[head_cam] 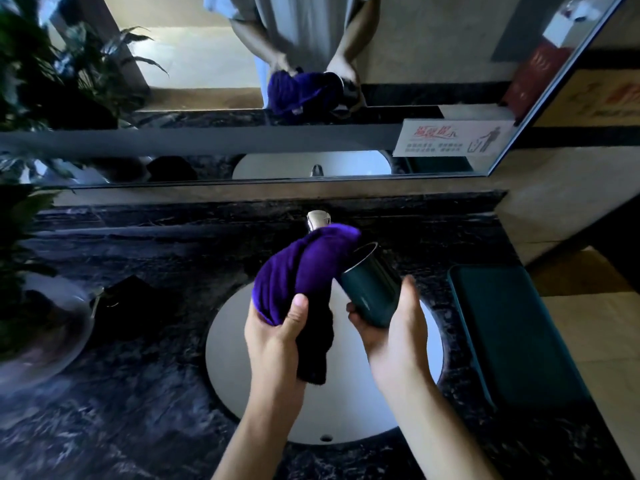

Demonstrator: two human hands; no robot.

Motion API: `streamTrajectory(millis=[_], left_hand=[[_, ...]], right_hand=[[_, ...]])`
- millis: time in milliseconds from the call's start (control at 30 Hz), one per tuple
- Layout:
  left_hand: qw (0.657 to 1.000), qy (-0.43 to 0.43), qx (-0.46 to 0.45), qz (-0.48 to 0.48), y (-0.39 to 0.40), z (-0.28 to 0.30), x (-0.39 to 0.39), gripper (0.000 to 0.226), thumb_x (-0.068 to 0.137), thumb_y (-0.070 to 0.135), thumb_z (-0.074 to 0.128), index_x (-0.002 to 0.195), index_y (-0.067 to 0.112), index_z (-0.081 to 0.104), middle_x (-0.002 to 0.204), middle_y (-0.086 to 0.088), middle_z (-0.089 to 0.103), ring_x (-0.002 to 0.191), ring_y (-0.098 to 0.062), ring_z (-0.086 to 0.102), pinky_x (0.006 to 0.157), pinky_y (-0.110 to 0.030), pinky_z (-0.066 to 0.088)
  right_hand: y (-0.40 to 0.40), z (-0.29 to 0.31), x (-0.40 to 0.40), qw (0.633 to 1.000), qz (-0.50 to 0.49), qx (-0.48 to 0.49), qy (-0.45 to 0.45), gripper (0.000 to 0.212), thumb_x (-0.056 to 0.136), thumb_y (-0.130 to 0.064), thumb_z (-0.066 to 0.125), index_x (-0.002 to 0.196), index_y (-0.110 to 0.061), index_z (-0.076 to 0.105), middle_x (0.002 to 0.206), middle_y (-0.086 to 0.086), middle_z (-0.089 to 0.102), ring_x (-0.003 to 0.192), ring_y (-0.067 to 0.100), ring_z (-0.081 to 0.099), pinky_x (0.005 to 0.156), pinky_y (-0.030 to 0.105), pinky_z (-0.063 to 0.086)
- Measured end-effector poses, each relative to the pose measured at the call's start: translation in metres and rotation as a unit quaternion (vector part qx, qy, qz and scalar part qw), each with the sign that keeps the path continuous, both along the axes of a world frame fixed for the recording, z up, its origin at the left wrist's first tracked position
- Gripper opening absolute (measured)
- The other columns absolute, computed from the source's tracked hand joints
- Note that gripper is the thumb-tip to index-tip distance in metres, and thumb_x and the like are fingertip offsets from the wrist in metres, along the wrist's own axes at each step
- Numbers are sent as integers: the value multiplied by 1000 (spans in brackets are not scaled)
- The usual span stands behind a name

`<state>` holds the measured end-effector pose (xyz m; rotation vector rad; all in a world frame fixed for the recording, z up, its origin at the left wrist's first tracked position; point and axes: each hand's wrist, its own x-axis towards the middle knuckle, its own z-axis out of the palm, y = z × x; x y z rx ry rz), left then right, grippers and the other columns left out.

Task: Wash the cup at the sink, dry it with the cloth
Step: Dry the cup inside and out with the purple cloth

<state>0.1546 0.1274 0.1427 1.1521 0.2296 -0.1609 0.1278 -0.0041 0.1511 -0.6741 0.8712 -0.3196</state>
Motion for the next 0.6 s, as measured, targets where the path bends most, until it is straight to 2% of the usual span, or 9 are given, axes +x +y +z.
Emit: streamTrajectory(millis=[67,167,200,267,333,367,433,500,600], left_hand=[[986,87,-140,-31,2,1,3,51,87,13,72,137,10,63,105,-20,79,78,-34,77,63,-39,63],[952,168,-251,-41,10,-1,5,60,90,28,65,147,10,58,133,-21,72,110,-37,74,75,-41,67],[953,169,-247,-45,12,-2,5,61,90,32,64,147,11,57,134,-22,71,110,-37,74,75,-41,67],[968,131,-208,-50,13,-3,5,55,91,31,63,144,14,60,130,-25,72,96,-39,78,66,-41,65],[982,70,-162,-59,13,-6,5,42,94,22,65,136,23,64,123,-19,77,88,-34,80,60,-39,64],[985,50,-151,-71,12,-6,3,39,96,19,64,134,27,65,122,-15,78,91,-31,81,61,-38,64],[985,16,-141,-98,9,-7,0,43,98,25,62,141,27,59,128,-11,76,107,-27,77,75,-35,64],[987,-24,-101,-124,5,-4,1,61,93,34,74,148,24,48,128,-7,74,113,-24,72,84,-32,62],[985,-64,-75,-141,1,1,7,106,72,45,94,151,8,33,116,-8,73,101,-20,72,77,-31,62]], right_hand=[[0,2,1,999,2,17,-39,60,99,-49,59,131,2,56,116,30,70,84,34,70,65,35,62],[-2,8,2,991,5,17,-136,68,95,-41,68,139,5,46,123,24,69,94,29,74,80,43,62],[-3,10,2,987,10,6,-158,62,94,-37,69,136,2,47,121,22,70,96,30,75,84,46,61],[-2,10,0,984,36,-45,-167,48,89,-34,71,123,-8,50,110,16,76,96,30,76,88,50,60],[6,9,-4,979,81,-112,-148,50,85,-38,76,123,-17,52,113,12,75,101,28,74,89,47,58],[12,7,-6,973,111,-151,-134,54,83,-40,75,129,-21,54,121,10,74,109,26,72,93,45,56],[23,2,-9,952,158,-231,-120,56,84,-44,71,135,-22,60,130,7,72,122,25,67,102,45,52],[28,-2,-11,938,181,-276,-109,52,87,-47,67,131,-19,66,126,5,74,120,22,68,100,42,54],[27,2,-12,902,240,-346,-99,39,94,-48,55,119,-23,71,113,2,77,108,16,72,90,33,57]])
